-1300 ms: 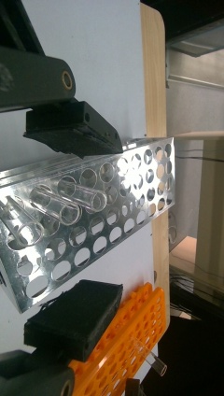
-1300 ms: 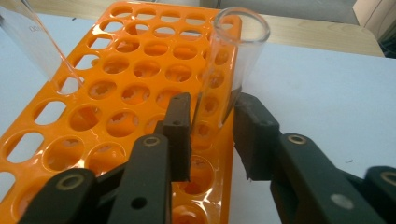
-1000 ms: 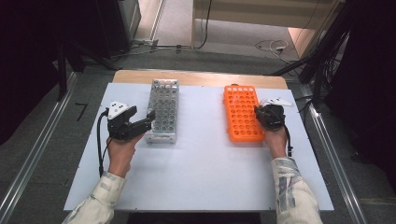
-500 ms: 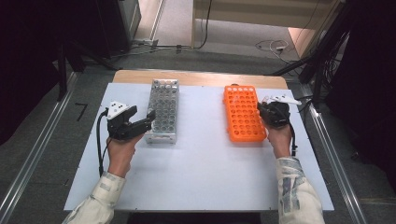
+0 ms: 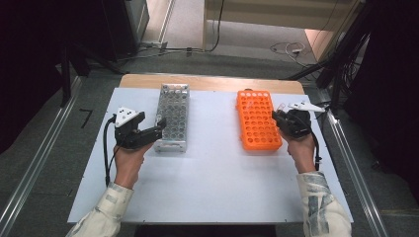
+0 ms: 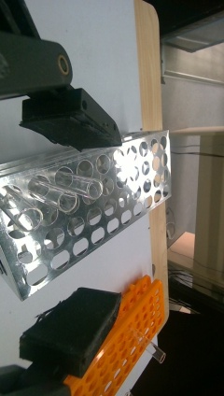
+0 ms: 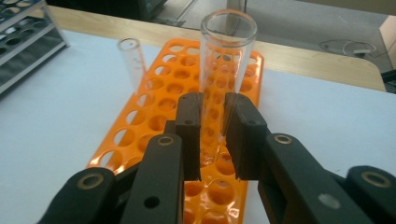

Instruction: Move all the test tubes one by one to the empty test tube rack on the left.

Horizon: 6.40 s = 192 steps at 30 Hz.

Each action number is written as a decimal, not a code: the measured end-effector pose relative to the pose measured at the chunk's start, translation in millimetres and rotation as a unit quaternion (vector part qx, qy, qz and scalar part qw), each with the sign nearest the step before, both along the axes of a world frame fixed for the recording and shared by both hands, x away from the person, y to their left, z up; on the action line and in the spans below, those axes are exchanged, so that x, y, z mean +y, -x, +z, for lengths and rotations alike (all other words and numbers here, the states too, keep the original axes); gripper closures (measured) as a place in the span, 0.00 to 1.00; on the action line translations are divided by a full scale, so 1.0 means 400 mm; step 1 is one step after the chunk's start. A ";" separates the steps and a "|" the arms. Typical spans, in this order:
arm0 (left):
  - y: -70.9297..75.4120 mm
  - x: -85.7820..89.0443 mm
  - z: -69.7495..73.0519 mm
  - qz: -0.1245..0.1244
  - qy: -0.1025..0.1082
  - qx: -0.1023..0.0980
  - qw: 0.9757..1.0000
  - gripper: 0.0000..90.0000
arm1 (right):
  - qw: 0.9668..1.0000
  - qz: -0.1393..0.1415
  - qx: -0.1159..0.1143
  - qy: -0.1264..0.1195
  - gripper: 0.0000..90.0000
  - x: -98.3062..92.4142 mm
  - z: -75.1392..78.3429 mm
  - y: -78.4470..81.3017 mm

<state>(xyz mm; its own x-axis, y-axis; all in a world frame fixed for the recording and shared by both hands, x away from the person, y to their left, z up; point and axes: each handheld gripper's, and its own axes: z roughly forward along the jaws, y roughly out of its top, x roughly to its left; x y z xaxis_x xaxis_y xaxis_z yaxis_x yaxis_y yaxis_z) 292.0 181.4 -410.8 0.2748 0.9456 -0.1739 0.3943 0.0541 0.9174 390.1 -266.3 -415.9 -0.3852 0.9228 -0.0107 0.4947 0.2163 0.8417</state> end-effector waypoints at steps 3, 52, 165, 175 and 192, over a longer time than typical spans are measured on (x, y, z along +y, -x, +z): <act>0.002 -0.003 0.001 0.000 -0.004 -0.002 1.000 0.22 | 1.000 0.018 0.002 0.005 0.82 0.017 0.006 0.020; 0.032 -0.156 -0.014 -0.099 -0.034 0.006 0.994 0.21 | 0.972 0.227 0.047 0.037 0.82 0.321 -0.052 0.161; -0.131 -0.076 0.072 -0.049 -0.025 -0.003 0.998 0.84 | 0.965 0.250 0.075 -0.012 0.29 0.350 -0.039 0.172; -0.139 -0.037 0.073 -0.011 -0.043 -0.010 0.999 0.84 | 0.965 0.252 0.075 -0.007 0.30 0.352 -0.042 0.172; -0.159 0.003 0.039 0.028 -0.059 0.004 0.998 0.84 | 0.966 0.249 0.073 -0.008 0.30 0.351 -0.041 0.173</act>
<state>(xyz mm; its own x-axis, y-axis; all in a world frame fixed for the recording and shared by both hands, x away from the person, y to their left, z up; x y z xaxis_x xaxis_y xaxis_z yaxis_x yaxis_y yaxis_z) 355.8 182.6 -395.1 0.2204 0.9734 -0.0627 0.4012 -0.0319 0.9155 320.9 -125.9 -432.3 -0.7781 0.6215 0.0908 0.4465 0.4455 0.7760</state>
